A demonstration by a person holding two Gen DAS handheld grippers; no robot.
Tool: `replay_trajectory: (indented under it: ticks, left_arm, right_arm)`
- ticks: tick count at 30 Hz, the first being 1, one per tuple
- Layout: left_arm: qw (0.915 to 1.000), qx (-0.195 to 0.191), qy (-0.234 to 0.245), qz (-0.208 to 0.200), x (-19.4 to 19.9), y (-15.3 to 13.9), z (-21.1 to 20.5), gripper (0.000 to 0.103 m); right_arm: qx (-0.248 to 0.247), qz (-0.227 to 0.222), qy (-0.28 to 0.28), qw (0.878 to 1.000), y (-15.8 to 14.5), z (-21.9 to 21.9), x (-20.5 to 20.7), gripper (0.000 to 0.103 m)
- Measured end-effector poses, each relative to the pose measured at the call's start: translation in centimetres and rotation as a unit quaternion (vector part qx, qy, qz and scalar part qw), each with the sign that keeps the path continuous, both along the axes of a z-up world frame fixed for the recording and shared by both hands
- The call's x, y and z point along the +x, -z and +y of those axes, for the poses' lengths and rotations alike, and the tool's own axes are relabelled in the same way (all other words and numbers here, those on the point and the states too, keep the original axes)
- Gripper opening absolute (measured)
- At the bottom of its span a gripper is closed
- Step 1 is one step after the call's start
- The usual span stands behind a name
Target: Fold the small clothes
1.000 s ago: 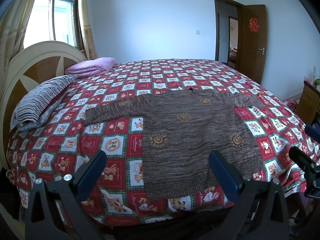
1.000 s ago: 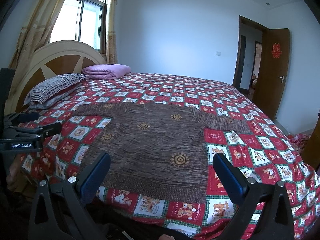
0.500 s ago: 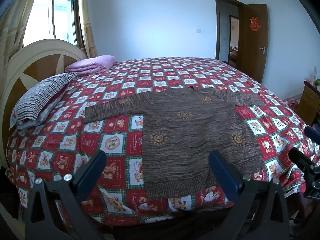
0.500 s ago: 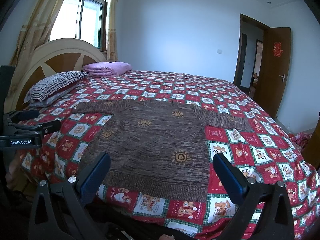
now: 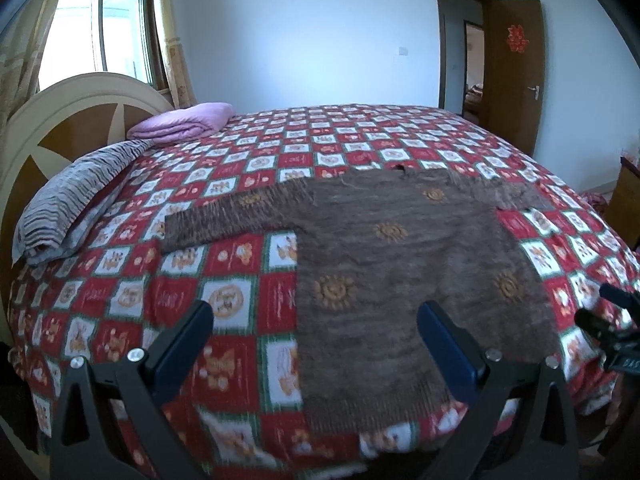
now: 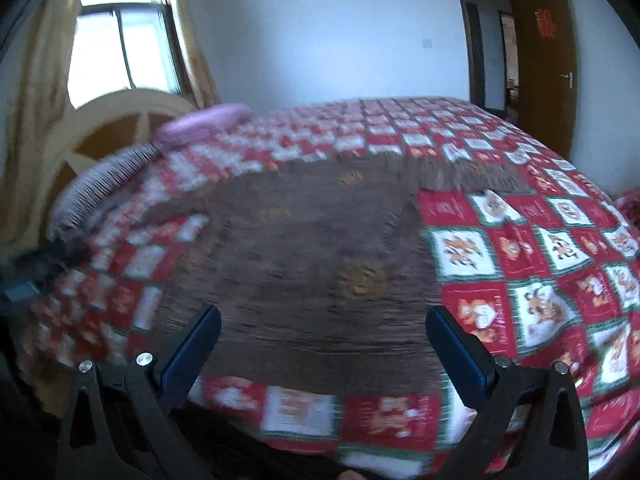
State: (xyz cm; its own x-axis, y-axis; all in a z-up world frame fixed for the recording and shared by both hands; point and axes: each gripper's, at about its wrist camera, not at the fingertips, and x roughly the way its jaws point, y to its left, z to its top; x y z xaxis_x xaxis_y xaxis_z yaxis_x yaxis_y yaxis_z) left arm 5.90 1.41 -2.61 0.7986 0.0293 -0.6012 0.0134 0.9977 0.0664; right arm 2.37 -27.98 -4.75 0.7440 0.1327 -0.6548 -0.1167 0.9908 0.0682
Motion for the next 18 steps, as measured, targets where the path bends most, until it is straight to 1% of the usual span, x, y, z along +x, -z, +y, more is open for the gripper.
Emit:
replay_trajectory:
  ticks: [1,2,4,7,9,12,15,18]
  left_arm:
    - [1.0000,0.002,-0.001,-0.002,0.7,0.0,0.1,0.103]
    - [1.0000,0.005,-0.004,-0.001,1.6,0.0,0.1,0.103]
    - [1.0000,0.007,-0.001,-0.005,3.3,0.2,-0.2,0.103]
    - [0.9996,0.026,0.001,-0.008,5.8,0.6,-0.7,0.103]
    - [0.9995,0.031,0.008,-0.007,7.7,1.0,-1.2,0.103]
    - [0.9991,0.042,0.002,-0.007,10.4,1.9,-1.6,0.103]
    - [0.9993,0.037,-0.006,0.006,13.3,3.0,-1.7,0.103]
    - [0.9988,0.041,-0.010,0.024,16.2,4.4,-2.2,0.103]
  right_arm:
    - [-0.007,0.010,0.007,1.000,0.5,-0.3,0.8,0.102]
    - [-0.009,0.031,0.013,0.999,1.1,-0.9,1.9,0.102]
    - [0.004,0.048,0.015,0.999,1.8,-2.3,3.6,0.102]
    - [0.009,0.052,0.038,0.998,2.6,-4.6,5.9,0.102]
    - [0.027,0.058,0.052,0.997,3.1,-6.7,7.8,0.102]
    - [0.050,0.065,0.083,0.993,3.4,-10.0,10.7,0.102]
    - [0.070,0.066,0.116,0.989,3.4,-13.4,13.5,0.102]
    - [0.091,0.067,0.141,0.984,3.5,-16.6,16.2,0.102]
